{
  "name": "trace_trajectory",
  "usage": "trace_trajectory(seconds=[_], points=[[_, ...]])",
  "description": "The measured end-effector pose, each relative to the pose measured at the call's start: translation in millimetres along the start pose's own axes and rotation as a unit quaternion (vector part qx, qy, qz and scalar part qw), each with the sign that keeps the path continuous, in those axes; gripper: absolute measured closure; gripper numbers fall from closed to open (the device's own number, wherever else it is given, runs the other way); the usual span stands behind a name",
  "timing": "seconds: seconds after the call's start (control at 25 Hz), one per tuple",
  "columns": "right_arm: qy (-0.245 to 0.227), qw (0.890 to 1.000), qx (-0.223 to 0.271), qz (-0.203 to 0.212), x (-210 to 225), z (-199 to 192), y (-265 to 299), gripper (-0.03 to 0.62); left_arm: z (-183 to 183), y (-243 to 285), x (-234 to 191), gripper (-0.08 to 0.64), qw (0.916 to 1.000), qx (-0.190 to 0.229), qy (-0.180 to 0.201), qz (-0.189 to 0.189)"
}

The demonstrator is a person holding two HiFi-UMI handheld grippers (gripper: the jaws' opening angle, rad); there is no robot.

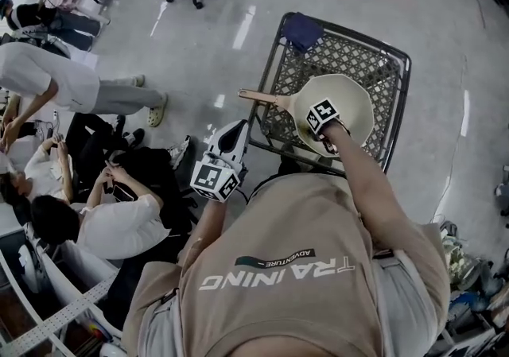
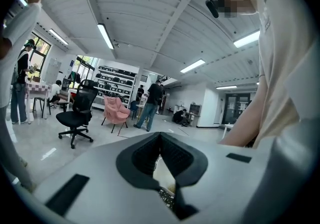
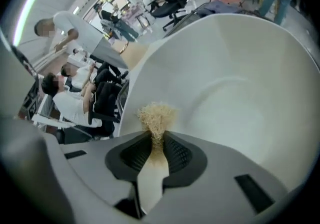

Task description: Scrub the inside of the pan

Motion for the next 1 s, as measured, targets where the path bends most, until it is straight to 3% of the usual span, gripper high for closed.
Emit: trace_trajectory(seconds=[0.16, 0.4, 0.52, 0.64, 1.0], points=[[0.037, 0.994, 0.104, -0.001, 10, 30, -11, 0.505, 6, 5, 10, 0.543, 0.9999, -0.004, 0.011, 0.002], [0.006, 0.977, 0.205, -0.063, 27, 39, -26, 0.505, 15, 18, 27, 0.541, 0.9995, -0.012, 0.026, -0.016], [-0.031, 0.971, 0.212, -0.108, 43, 39, -26, 0.505, 20, 26, 37, 0.543, 0.9996, -0.015, 0.015, -0.021], [-0.053, 0.968, 0.209, -0.124, 57, 48, -22, 0.505, 30, 30, 40, 0.542, 0.9998, -0.012, 0.014, -0.006], [-0.016, 0.971, 0.223, -0.089, 74, 65, -30, 0.505, 38, 34, 53, 0.541, 0.9993, -0.024, 0.028, -0.002]])
Point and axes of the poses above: the fingertips, and each gripper's own axes: y forward along the fingers, x to its right, z out of its top, the point moved 2 cm from there along -y, backward along the fingers, and after that the axes turned 9 degrees about -x, right-handed, at the moved point
